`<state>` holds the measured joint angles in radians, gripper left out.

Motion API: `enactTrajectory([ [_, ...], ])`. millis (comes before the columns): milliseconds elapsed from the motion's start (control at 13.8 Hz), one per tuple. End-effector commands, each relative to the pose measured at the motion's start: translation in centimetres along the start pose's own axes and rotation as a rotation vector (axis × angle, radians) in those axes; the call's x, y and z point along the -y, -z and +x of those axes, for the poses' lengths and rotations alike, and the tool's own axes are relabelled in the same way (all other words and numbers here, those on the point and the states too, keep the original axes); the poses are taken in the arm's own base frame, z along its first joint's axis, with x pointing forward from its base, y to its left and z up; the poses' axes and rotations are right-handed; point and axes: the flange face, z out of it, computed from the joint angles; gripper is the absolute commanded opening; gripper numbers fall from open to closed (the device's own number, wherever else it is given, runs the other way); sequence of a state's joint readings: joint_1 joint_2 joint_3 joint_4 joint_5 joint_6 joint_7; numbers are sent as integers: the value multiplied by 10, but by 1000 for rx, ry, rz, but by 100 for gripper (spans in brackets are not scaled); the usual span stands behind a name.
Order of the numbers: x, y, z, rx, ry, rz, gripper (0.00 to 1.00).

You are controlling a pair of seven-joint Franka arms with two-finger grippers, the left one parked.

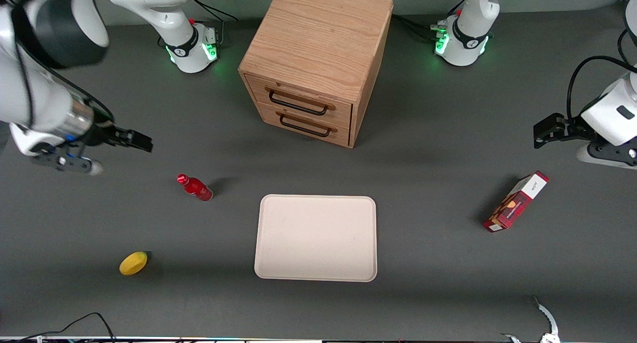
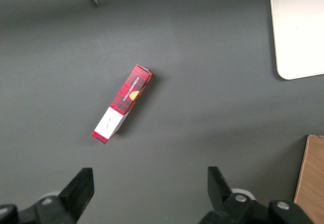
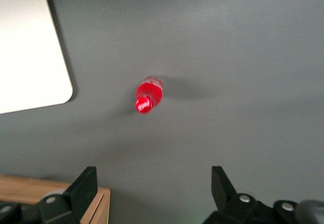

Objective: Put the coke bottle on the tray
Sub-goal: 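Move the right gripper down over the red Coca-Cola bottle's neck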

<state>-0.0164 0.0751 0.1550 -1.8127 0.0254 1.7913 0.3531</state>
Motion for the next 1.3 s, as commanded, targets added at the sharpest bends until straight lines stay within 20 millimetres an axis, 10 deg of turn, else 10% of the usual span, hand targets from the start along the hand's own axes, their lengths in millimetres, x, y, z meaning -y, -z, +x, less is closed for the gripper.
enactTrajectory([
  [0, 6, -65, -9, -22, -22, 25, 100],
  [434, 18, -139, -10, -105, -6, 4, 100],
  [940, 20, -161, 3, -148, 14, -1, 93],
  [1229, 20, -166, 4, -149, 24, -12, 49],
])
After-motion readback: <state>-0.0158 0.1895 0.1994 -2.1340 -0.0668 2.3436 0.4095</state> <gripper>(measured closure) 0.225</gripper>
